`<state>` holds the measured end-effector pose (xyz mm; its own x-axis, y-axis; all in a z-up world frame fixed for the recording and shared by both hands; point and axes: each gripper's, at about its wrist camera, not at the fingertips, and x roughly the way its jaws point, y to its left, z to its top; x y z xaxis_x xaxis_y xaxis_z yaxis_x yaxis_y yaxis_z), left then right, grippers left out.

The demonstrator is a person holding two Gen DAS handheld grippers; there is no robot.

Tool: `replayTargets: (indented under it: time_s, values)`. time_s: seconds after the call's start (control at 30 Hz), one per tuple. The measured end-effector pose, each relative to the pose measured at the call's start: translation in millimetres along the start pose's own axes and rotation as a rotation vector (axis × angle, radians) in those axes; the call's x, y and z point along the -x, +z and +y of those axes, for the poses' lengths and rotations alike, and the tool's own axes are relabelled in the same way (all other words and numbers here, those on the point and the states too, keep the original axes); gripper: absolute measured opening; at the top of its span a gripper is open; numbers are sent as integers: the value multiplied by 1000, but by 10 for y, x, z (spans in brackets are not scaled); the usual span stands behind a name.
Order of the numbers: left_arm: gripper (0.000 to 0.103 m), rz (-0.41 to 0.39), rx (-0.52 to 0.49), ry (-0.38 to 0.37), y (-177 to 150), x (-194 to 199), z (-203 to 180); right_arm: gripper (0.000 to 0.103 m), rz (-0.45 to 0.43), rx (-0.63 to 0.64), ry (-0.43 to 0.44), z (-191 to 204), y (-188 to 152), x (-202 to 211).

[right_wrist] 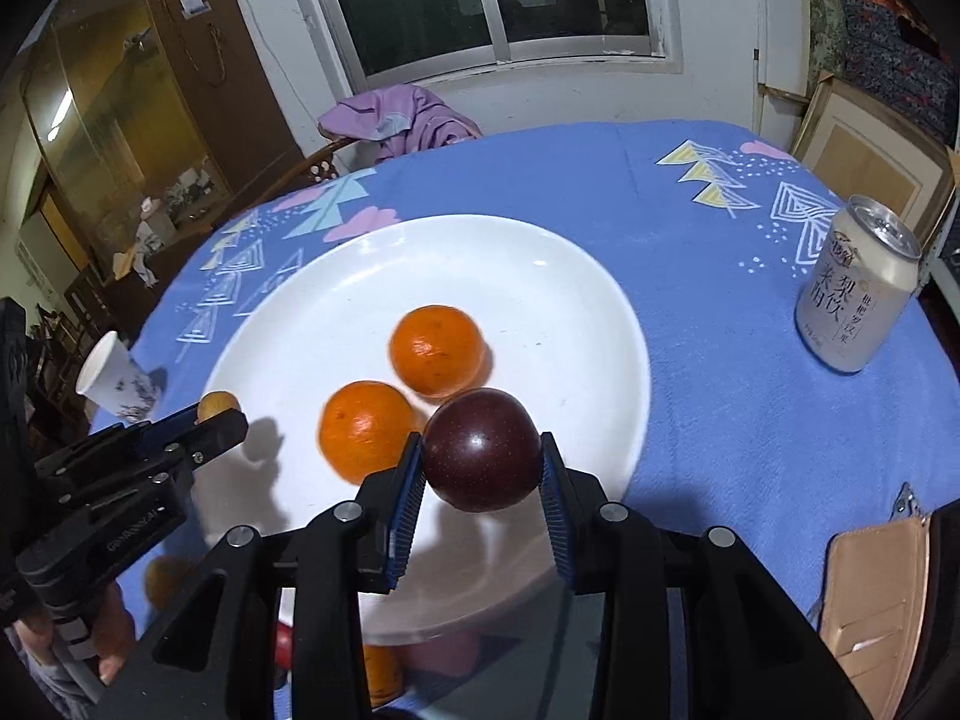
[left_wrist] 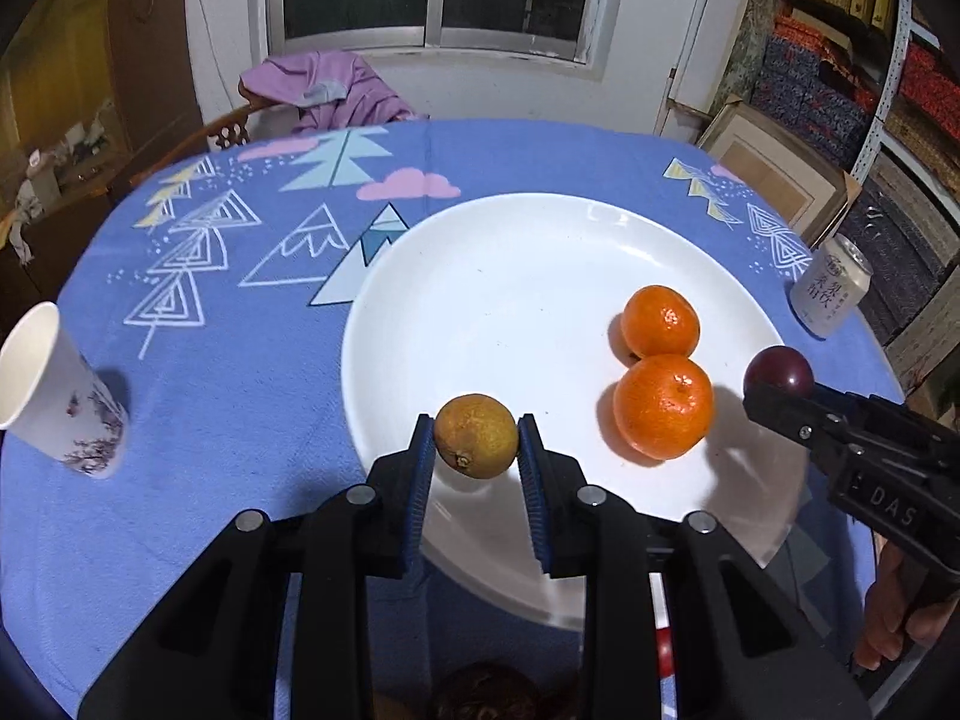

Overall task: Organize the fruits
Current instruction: 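Carry both fruits onto the white plate beside the oranges and open both tools, then return to the fruit pile and grasp a pale yellow round fruit with the left tool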

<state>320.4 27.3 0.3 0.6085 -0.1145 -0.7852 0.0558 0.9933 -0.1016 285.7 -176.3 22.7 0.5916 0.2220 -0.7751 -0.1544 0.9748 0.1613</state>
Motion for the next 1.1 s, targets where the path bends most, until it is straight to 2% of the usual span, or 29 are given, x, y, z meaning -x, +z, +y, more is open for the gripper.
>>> replayTargets:
  time_s: [0.13, 0.17, 0.23, 0.4, 0.53, 0.6, 0.77, 0.87, 0.9, 0.97, 1.1]
  values:
    - [30, 23, 3, -36, -5, -48, 18, 47, -4, -28, 25, -71, 29, -3]
    - [42, 21, 5, -38, -10, -41, 14, 47, -7, -19, 19, -61, 35, 6]
    - [54, 11, 12, -44, -15, -22, 21, 48, -16, -8, 18, -41, 45, 40]
    - [58, -2, -8, -42, -28, 35, -12, 51, -39, -2, 30, 0, 61, 164]
    - [59, -27, 5, -36, 10, 156, 28, 59, -76, 1, 63, 33, 58, 371]
    - [60, -52, 17, -42, 42, 278, 63, 61, -89, 1, 79, 48, 39, 470]
    - [73, -164, 15, 2, 57, 766, 85, 70, -119, 7, 128, 113, -87, 745]
    - [74, -186, 8, 16, -79, 1023, 80, 71, -130, 6, 137, 127, -201, 863]
    - [75, -197, 3, 15, -200, 1113, 83, 71, -131, 6, 139, 129, -240, 888]
    - [82, -201, -1, 38, -503, 1219, 120, 71, -126, 0, 160, 98, -351, 938]
    - [82, -181, 8, 102, -1060, 1295, 322, 71, -146, -43, 173, -73, -674, 1110]
